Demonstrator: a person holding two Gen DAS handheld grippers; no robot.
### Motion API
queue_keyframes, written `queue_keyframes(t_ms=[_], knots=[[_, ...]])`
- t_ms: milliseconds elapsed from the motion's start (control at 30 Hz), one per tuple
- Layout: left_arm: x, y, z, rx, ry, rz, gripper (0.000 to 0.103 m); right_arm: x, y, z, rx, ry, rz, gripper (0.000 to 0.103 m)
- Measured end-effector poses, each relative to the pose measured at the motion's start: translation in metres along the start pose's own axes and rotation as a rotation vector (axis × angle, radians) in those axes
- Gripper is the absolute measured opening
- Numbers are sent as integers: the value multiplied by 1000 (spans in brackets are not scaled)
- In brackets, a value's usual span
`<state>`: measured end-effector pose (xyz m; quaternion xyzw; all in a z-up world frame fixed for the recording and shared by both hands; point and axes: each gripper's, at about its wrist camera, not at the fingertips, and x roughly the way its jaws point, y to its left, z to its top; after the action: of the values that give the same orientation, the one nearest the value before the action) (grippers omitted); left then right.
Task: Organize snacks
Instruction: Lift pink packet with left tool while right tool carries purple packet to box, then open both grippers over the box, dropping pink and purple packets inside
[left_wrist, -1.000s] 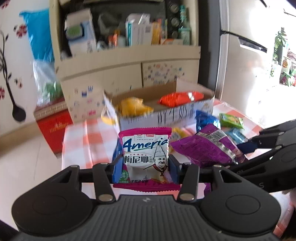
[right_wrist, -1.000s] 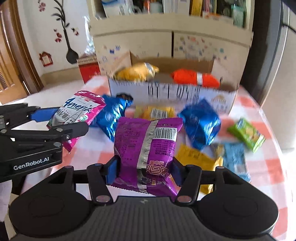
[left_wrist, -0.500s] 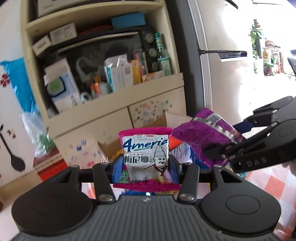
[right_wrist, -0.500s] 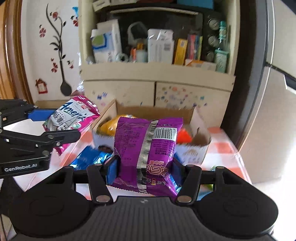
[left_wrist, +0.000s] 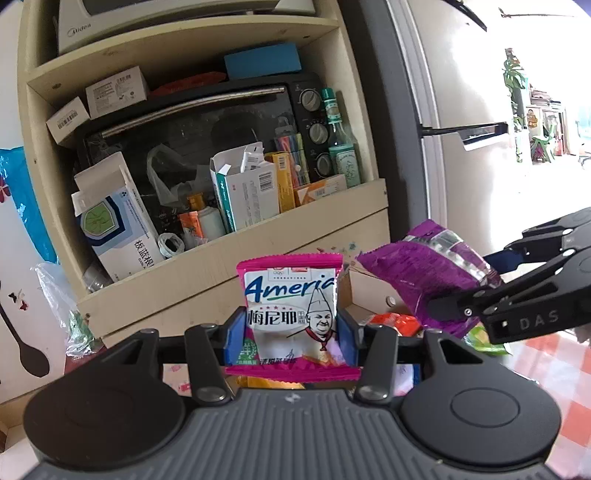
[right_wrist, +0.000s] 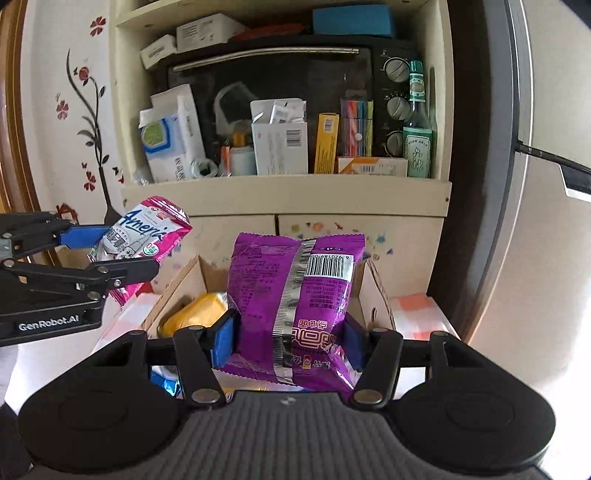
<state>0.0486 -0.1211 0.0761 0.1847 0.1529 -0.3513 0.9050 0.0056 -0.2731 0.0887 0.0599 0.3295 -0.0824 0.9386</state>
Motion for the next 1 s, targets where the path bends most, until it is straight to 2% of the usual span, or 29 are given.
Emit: queue_keyframes(t_ms=[333, 733, 800, 867, 933, 1000], knots=[[56, 5, -9, -16, 40, -10, 49, 37, -12, 17, 5, 2, -9, 64], [120, 17, -5, -143, 117, -21, 51, 88, -27, 22, 77, 48, -22, 65], [129, 17, -9, -168, 167, -8, 59, 92, -31, 20, 127, 61, -18, 69], [131, 17, -11, -205, 196, -25, 64, 90, -34, 19, 164, 65, 6, 79], [126, 19, -9, -232, 188, -42, 71, 86, -35, 20, 165, 55, 3, 82], [118, 21, -7, -239, 169, -26, 80, 83, -38, 21, 180, 51, -3, 85]])
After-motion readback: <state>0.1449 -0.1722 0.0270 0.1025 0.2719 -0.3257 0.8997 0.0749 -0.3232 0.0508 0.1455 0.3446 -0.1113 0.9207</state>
